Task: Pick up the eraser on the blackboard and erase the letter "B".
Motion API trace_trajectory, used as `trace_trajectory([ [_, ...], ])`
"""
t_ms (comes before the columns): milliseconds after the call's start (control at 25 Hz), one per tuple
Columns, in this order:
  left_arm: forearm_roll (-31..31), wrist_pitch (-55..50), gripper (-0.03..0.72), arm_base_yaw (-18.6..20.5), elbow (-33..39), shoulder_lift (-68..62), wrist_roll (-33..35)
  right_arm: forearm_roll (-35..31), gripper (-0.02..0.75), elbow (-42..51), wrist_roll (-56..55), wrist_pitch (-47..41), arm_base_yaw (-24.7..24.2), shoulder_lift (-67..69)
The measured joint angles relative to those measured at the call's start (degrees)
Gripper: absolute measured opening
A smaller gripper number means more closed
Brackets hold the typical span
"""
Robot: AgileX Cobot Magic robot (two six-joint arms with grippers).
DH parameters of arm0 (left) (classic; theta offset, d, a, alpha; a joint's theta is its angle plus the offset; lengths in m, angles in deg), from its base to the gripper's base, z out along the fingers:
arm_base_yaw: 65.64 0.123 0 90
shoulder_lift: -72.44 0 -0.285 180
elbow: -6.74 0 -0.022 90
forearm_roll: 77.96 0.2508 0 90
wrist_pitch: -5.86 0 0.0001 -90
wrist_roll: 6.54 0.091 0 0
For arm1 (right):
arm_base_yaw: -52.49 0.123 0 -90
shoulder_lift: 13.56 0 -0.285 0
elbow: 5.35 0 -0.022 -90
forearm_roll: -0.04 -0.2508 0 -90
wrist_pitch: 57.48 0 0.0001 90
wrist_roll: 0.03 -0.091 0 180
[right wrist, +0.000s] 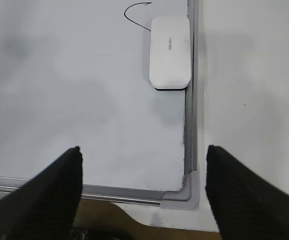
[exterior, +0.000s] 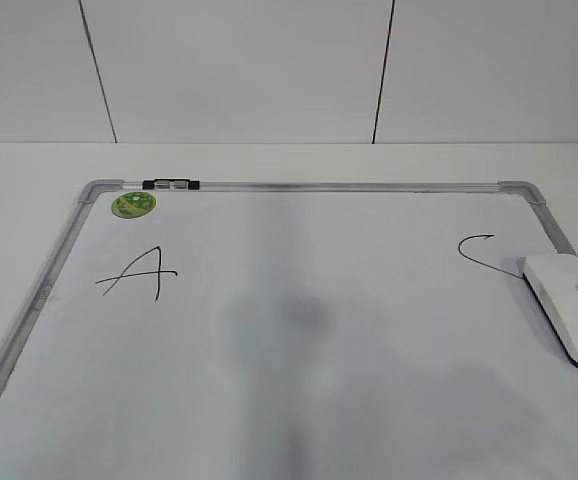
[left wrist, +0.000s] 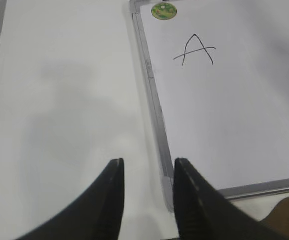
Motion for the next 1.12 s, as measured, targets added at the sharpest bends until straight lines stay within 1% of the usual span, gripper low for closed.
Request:
trace_trajectory([
  [160, -0.2, 0.0, 0.252, 0.0, 4.1, 5.2, 0.0, 0.1, 0.585, 4.5, 0.0, 0.7, 0.0, -10.0],
  [320, -0.2, 0.1, 0.252, 0.0, 7.9, 10.5, 0.0, 0.2, 0.585, 7.9, 0.0, 0.9, 0.0, -16.7],
  [480, -0.2, 2.7, 0.251, 0.0, 12.0, 14.9, 0.0, 1.7, 0.585, 10.5, 0.1, 1.6, 0.0, -17.2],
  [680, 1.4, 7.6, 0.251, 0.0, 13.8, 15.2, 0.1, 4.8, 0.585, 11.9, 0.3, 5.6, 0.0, -17.2],
  [960, 1.7, 9.0, 0.251, 0.0, 14.4, 15.2, 0.1, 5.4, 0.585, 12.5, -0.1, 5.6, 0.0, -17.2],
  [1120, 1.7, 9.1, 0.242, 0.0, 14.5, 15.2, 0.1, 4.6, 0.585, 12.5, -0.3, 5.7, 0.0, -17.2],
])
